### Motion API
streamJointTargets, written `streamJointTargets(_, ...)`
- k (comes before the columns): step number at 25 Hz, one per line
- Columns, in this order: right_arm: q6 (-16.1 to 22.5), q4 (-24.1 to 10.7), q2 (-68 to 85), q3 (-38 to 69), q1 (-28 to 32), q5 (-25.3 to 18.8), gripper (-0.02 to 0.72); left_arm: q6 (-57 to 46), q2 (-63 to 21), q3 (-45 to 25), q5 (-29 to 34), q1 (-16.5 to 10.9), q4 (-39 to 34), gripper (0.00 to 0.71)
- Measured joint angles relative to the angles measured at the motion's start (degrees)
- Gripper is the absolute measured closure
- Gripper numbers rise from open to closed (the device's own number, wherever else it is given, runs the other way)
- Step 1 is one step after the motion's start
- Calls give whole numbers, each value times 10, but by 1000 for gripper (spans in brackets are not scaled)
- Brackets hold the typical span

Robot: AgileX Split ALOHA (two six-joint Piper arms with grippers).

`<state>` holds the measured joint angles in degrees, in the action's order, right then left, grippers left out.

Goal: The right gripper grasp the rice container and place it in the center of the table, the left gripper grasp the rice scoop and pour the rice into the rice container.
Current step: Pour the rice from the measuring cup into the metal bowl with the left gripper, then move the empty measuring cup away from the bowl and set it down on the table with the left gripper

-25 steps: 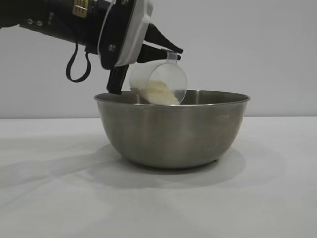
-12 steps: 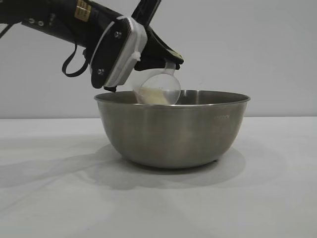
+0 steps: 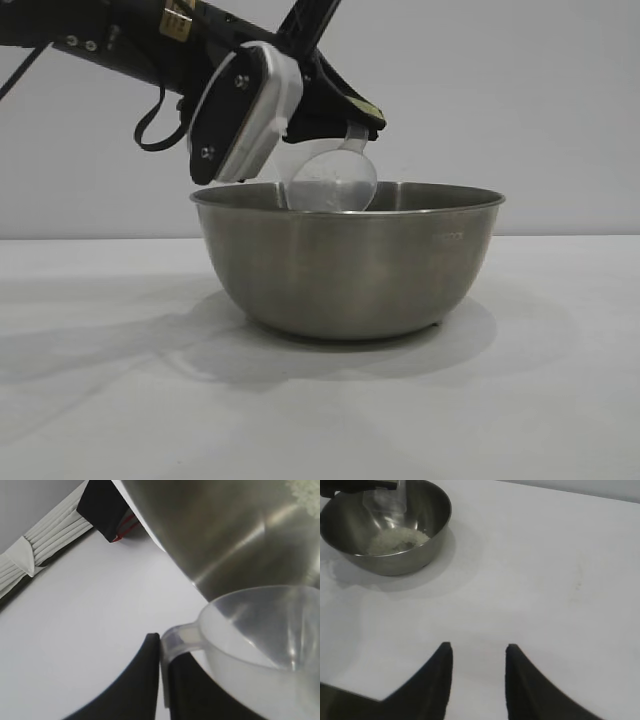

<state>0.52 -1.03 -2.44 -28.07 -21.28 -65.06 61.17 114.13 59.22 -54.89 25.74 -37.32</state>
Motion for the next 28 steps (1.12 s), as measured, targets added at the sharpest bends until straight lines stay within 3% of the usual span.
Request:
streamJointTargets(5,0,0,0,0,0,0,455,-209,0,0,-9,0,86,710)
streamJointTargets(12,0,0,0,0,0,0,455,-388,0,-14,-15,-8,191,710)
streamJointTargets(15,0,0,0,0,0,0,455,-462,0,-47,-37,-42,214,710)
streamJointTargets(21,0,0,0,0,0,0,455,-557,0,-125,-85,-144,219,710)
streamJointTargets(24,0,0,0,0,0,0,455,-563,0,-158,-96,-162,218,710)
streamJointTargets(28,0,0,0,0,0,0,455,-563,5,-198,-102,-165,230,710)
